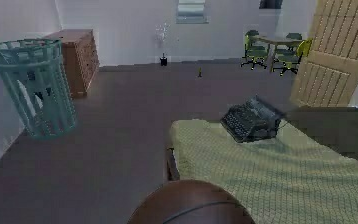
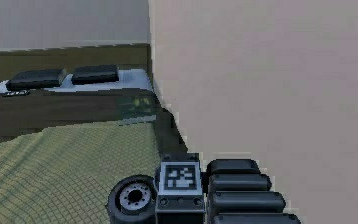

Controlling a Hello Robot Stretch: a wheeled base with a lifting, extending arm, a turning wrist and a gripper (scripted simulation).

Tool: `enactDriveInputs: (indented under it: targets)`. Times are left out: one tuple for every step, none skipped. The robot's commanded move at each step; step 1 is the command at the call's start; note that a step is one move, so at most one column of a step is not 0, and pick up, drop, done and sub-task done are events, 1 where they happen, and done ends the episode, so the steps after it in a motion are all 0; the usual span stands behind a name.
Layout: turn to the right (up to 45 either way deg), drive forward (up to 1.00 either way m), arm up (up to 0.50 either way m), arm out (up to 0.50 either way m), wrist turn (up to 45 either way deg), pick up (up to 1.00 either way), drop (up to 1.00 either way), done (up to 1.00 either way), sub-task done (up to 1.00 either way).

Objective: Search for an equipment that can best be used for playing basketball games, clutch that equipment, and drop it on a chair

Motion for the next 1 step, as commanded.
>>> enactDriveInputs:
  targets:
    - [-45.0,0.0,0.0,0.0,0.0,0.0,0.0,0.0,0.0]
